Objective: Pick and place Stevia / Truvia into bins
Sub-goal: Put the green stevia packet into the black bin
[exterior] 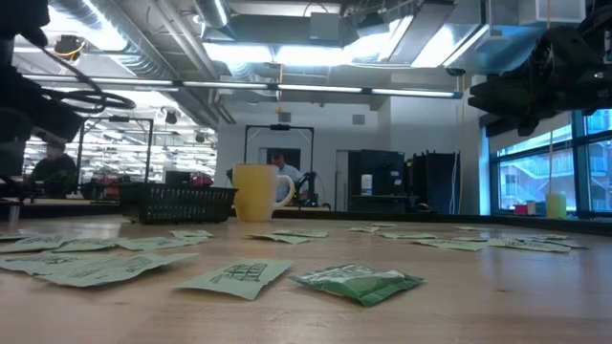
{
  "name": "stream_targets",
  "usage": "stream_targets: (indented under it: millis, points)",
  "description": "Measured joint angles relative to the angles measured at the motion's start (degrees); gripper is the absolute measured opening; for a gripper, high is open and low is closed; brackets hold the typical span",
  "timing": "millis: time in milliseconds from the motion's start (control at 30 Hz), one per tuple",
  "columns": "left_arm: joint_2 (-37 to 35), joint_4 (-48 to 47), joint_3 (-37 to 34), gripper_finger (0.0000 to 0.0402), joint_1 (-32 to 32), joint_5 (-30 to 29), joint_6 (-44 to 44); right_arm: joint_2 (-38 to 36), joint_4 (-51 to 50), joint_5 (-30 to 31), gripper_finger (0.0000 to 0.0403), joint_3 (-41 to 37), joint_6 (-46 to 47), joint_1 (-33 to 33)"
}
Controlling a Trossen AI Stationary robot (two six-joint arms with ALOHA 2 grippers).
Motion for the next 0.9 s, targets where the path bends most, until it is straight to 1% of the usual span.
stream_targets:
  millis: [100, 300, 400, 700, 767, 833, 900]
  points:
    - [0.00, 0.72, 2.04, 0.0003, 0.05, -2.46, 3.09, 0.00, 0.00, 0.02, 0.0135, 0.02, -0.08, 0.00]
    - [-0.04, 0.52, 6.01, 0.0003, 0.05, -9.43, 8.34, 0.02, 0.03, 0.06, 0.0135, 0.02, -13.25, 0.00]
    - [-0.04, 0.42, 7.73, 0.0003, 0.05, -11.54, 10.54, 0.02, 0.02, 0.06, 0.0135, 0.02, -15.30, 0.02]
    - [-0.13, 0.18, 12.05, 0.0002, 0.05, -17.33, 16.98, 0.02, 0.06, 0.04, 0.0135, 0.02, -10.05, 0.00]
    - [-0.13, 0.12, 13.05, 0.0003, 0.31, -21.08, 18.82, 0.02, 0.21, 0.06, 0.0135, 0.02, -6.84, 0.01]
    - [-0.15, 0.03, 14.08, 0.0003, 1.15, -26.26, 21.59, 0.02, 0.36, 0.03, 0.0135, 0.02, -3.25, 0.02]
    - [-0.15, 0.04, 15.13, 0.0003, 2.55, -31.67, 24.95, 0.02, 0.39, 0.05, 0.0135, 0.02, -2.33, 0.01]
